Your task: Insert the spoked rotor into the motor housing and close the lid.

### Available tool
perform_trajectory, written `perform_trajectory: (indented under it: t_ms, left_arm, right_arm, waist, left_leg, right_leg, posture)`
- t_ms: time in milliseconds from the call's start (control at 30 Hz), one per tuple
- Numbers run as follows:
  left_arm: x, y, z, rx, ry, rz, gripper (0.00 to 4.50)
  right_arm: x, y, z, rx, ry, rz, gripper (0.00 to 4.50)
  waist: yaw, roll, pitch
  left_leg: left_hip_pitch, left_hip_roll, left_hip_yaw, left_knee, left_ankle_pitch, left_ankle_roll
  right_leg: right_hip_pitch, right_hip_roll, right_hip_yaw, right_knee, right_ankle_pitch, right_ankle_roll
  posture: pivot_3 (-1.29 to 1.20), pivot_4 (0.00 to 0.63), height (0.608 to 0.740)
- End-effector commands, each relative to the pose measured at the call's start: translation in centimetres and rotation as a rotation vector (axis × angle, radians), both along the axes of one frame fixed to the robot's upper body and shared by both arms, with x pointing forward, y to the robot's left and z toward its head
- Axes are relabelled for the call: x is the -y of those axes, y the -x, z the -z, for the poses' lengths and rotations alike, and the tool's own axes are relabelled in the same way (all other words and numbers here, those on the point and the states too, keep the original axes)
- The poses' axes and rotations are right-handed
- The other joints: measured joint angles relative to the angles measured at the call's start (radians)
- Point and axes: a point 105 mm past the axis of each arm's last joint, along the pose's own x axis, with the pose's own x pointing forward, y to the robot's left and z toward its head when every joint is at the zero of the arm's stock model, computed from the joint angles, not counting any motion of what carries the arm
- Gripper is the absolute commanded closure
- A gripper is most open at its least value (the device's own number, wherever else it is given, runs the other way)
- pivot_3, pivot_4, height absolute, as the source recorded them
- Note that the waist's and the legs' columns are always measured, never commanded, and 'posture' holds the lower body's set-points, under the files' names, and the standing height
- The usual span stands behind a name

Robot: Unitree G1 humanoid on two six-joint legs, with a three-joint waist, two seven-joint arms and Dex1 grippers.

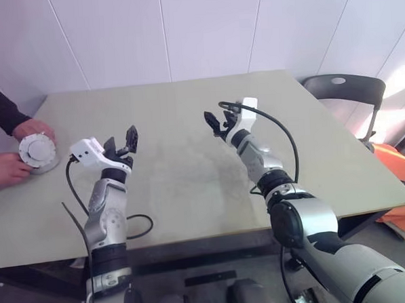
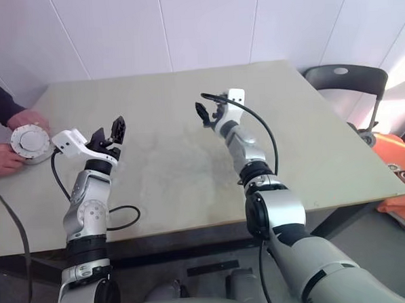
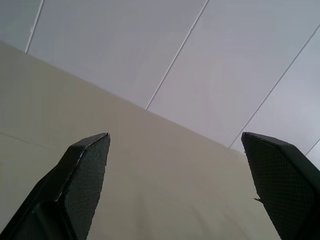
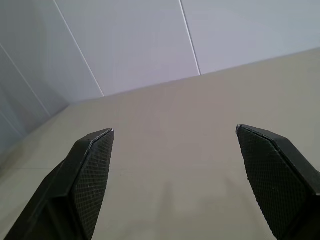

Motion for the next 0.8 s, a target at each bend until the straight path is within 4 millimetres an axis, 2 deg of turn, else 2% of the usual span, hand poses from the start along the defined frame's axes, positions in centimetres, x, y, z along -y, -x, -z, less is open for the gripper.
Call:
perform_trajectory:
  t_ms: [33,133,267,433,533,633,800]
  left_arm:
    - [-1.3,0.2,-1.8,0.048,-0.043,-0.045,0.03]
    - [-1.5,0.3,-1.9,0.049,-0.046,-0.036,0.03]
    - [-0.5,-0.1,-1.7,0.04,-0.045,0.003,0.03]
    - [0.5,-0.4,-1.5,0.032,-0.045,0.04,0.03]
    - [0.8,-0.6,-1.4,0.025,-0.043,0.053,0.03]
    - [1.2,-0.6,-1.2,0.017,-0.05,0.078,0.03]
    - [1.4,-0.4,-0.6,0.0,-0.053,0.089,0.03]
  right_arm:
    - [-0.2,-0.3,-1.9,0.068,0.015,-0.009,0.41]
    - [0.1,-0.2,-1.9,0.078,0.022,-0.009,0.41]
    - [1.2,0.1,-1.3,0.096,0.051,-0.013,0.41]
    - [3.9,0.9,-1.0,0.138,0.074,-0.025,0.41]
    - [5.4,2.1,-0.6,0.152,0.09,-0.058,0.41]
    - [8.2,3.3,-1.1,0.151,0.064,-0.031,0.41]
    - [9.8,6.3,-1.1,0.133,0.081,-0.135,0.41]
  waist:
    - [-0.001,0.0,0.0]
    - [0.0,0.0,0.0]
    - [0.002,0.0,0.0]
    - [0.003,0.0,0.0]
    - [0.001,0.0,0.0]
    - [0.002,0.0,0.0]
    - [0.003,0.0,0.0]
  left_leg:
    - [0.0,0.0,0.0,0.0,0.0,0.0]
    - [0.0,0.0,0.0,0.0,0.0,0.0]
    - [0.0,0.0,0.0,0.0,0.0,0.0]
    - [-0.001,-0.001,-0.001,0.0,0.0,0.0]
    - [-0.001,-0.001,-0.001,0.0,0.0,0.0]
    - [0.0,0.0,-0.001,-0.001,0.0,0.0]
    - [0.0,0.0,0.0,0.0,0.0,0.0]
  right_leg:
    - [0.0,0.0,0.0,0.0,0.0,0.0]
    - [0.0,0.0,0.0,0.0,0.0,0.0]
    - [0.0,0.0,0.0,0.0,0.0,0.0]
    - [0.0,-0.001,0.0,-0.002,0.0,0.0]
    - [0.0,0.0,0.001,-0.002,0.0,0.0]
    - [0.0,0.001,0.001,-0.001,0.0,0.0]
    - [0.0,0.002,0.001,-0.001,0.0,0.0]
  posture:
    - [0.0,0.0,0.74]
    - [0.0,0.0,0.74]
    - [0.0,0.0,0.74]
    - [0.0,0.0,0.74]
    - [0.0,0.0,0.74]
    - [0.0,0.0,0.74]
    - [0.0,0.0,0.74]
